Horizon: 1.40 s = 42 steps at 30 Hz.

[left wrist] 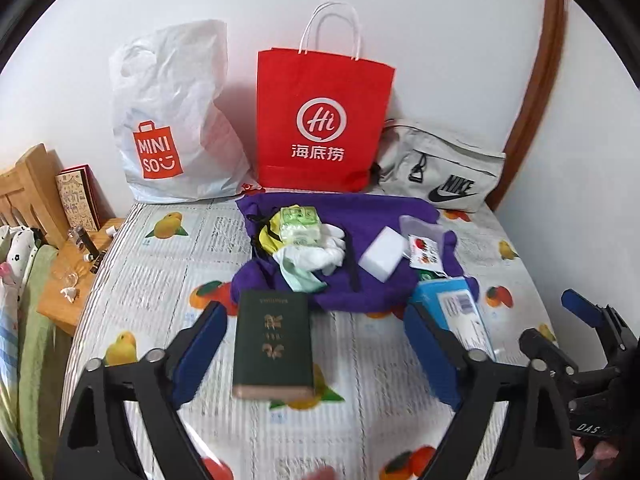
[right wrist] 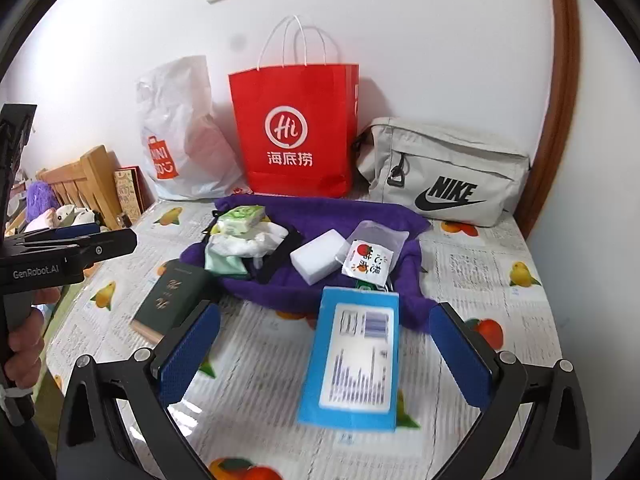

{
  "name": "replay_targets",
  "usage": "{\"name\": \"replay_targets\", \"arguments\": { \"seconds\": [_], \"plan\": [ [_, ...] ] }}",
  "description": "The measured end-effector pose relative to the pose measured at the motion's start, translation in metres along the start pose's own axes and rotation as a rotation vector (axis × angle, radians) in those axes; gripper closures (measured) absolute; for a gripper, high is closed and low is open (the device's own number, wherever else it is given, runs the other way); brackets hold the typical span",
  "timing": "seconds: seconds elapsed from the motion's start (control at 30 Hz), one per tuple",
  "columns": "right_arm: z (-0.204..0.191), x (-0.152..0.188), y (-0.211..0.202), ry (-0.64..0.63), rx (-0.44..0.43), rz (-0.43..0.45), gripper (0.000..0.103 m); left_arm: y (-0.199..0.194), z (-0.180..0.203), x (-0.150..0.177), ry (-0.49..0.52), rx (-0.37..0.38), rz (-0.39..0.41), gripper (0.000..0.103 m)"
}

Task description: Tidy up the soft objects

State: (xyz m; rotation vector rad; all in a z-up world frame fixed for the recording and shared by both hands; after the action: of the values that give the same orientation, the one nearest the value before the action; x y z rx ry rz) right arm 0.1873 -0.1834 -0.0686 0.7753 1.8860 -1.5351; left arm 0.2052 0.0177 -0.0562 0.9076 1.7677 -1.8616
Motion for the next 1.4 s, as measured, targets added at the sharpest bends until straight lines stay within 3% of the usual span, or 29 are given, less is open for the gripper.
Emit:
{"name": "replay_targets", "arguments": {
  "seconds": [0.17,0.63,1.4],
  "plan": [
    [-0.005,0.017,-0.03,0.025,-0.01,-0.002,0.0,-0.031,0.006,0.019,0.011,-0.037,0.021,0.006],
    [0.011,0.066,-0.1,0.097,0.017,0.061,0.0,-0.087,0.026,0.072,0.029,-0.076,0.066,0.005],
    [0.019,0.079,-0.111,0.11,0.015,0.064,0.0,-0.089,0.038,0.086,0.041,-0.066,0.059,0.005]
  ]
}}
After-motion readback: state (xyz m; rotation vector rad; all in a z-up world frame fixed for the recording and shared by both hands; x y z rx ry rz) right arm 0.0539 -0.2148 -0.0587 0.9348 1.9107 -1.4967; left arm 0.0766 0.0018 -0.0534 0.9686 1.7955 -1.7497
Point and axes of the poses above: each gripper's, at about its wrist camera, not at the fingertips, and y roughly the way its jaws point, z to its right, x to its underside, the point moved 7 cm from there along y, roughly the way its jaws point, and after that the axes turned 11 degrees about y, right-handed, at the moved point
